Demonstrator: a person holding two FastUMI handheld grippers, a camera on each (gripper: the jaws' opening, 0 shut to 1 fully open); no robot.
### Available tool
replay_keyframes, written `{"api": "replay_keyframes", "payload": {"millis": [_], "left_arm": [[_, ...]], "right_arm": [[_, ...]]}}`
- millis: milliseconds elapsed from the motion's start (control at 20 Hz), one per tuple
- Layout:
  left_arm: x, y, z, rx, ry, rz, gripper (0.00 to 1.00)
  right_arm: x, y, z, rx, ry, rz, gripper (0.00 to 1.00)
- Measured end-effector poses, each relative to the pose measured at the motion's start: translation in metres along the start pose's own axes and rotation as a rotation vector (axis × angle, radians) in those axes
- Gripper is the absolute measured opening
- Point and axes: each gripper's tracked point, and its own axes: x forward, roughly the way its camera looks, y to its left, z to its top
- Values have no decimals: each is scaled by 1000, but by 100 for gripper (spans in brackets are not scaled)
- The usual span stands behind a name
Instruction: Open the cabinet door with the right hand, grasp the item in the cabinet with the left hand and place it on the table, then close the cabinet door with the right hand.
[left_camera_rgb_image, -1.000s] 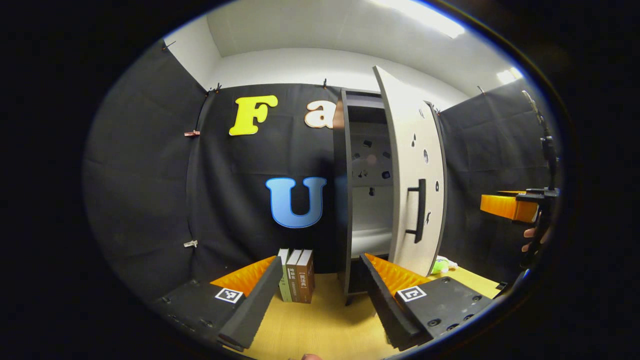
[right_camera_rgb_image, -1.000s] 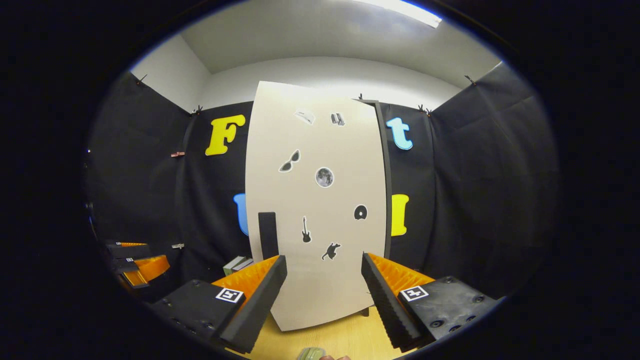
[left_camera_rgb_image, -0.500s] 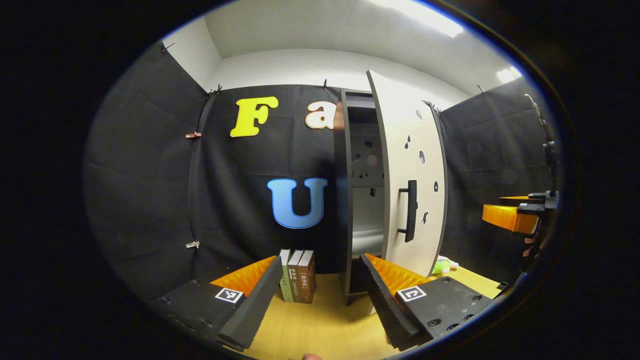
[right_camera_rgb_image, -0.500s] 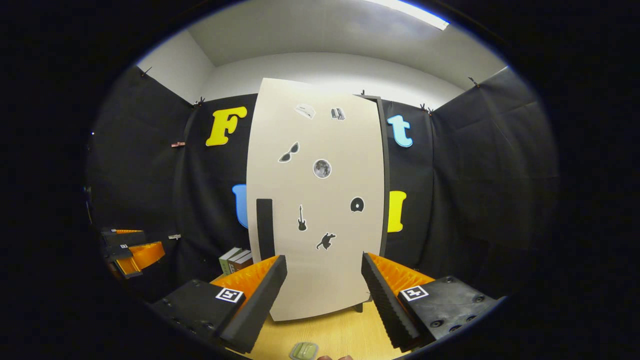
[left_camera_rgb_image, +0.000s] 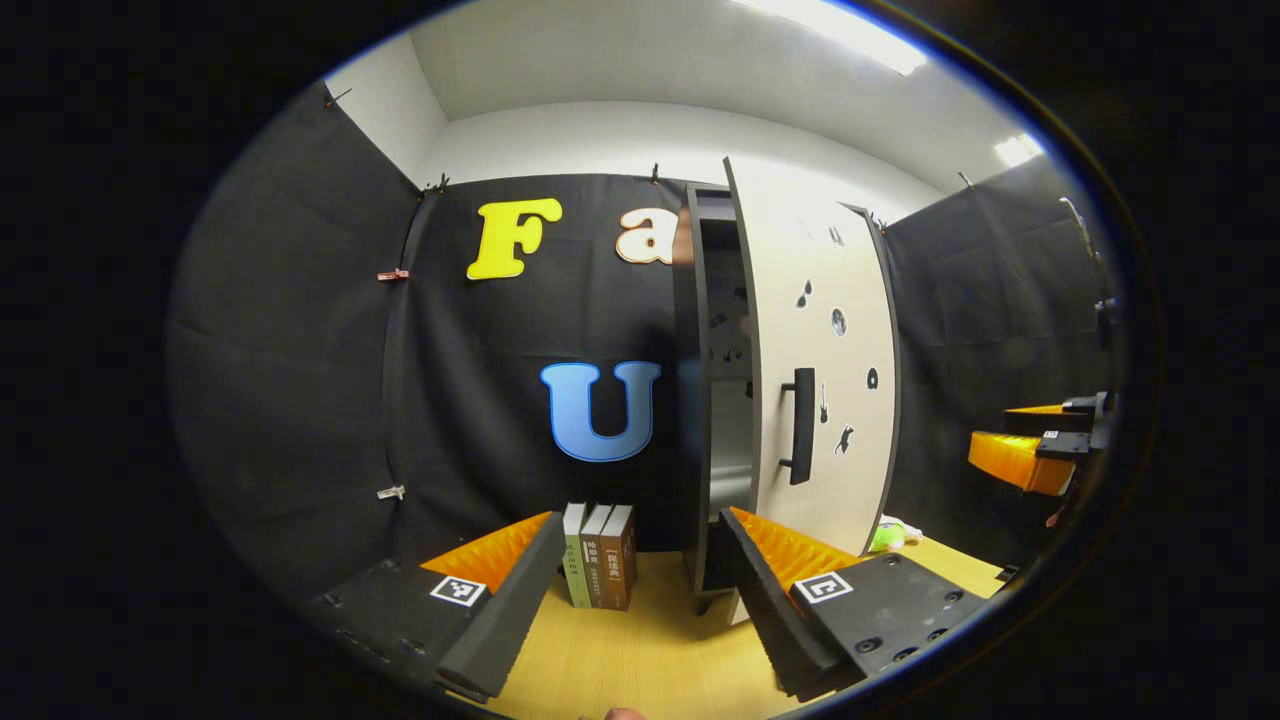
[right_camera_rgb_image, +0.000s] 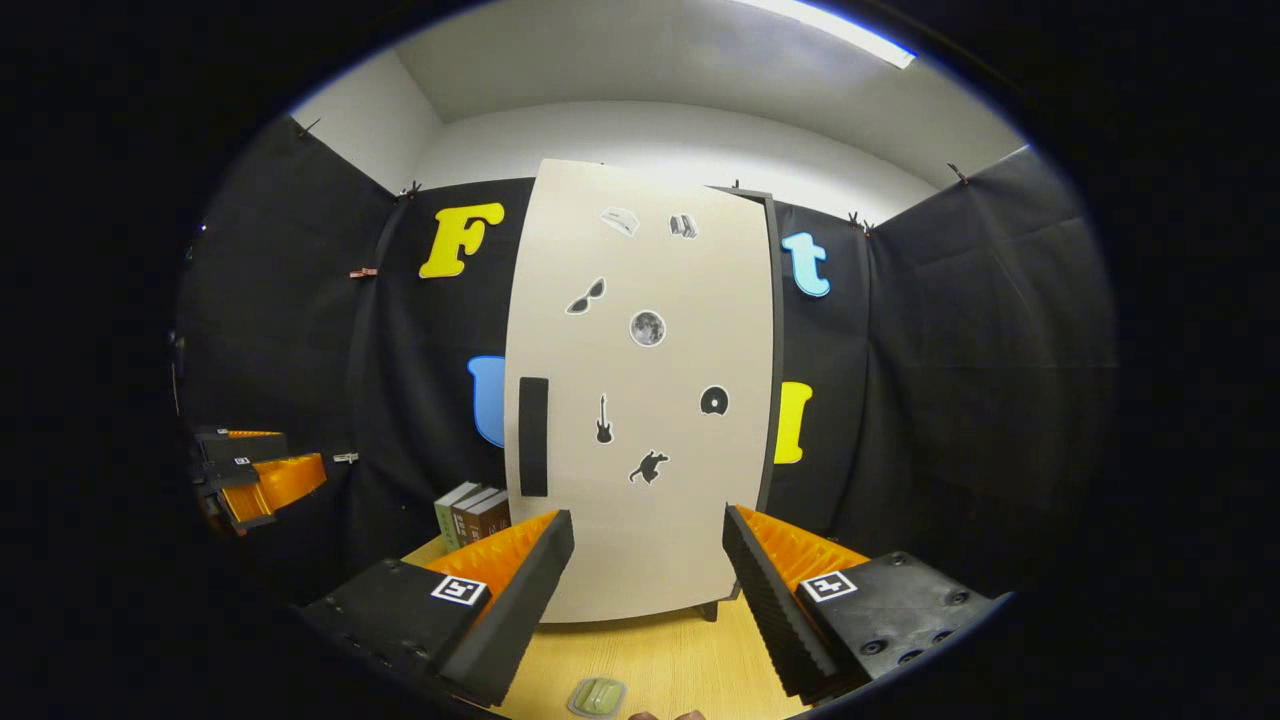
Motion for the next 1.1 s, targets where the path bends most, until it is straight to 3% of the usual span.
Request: {"api": "replay_keyframes", "payload": {"millis": [1100], "left_arm": [[7,-3,-9,2,17,0,96]], "right_arm": [[4,-4,2,8,2,-7,98]]}}
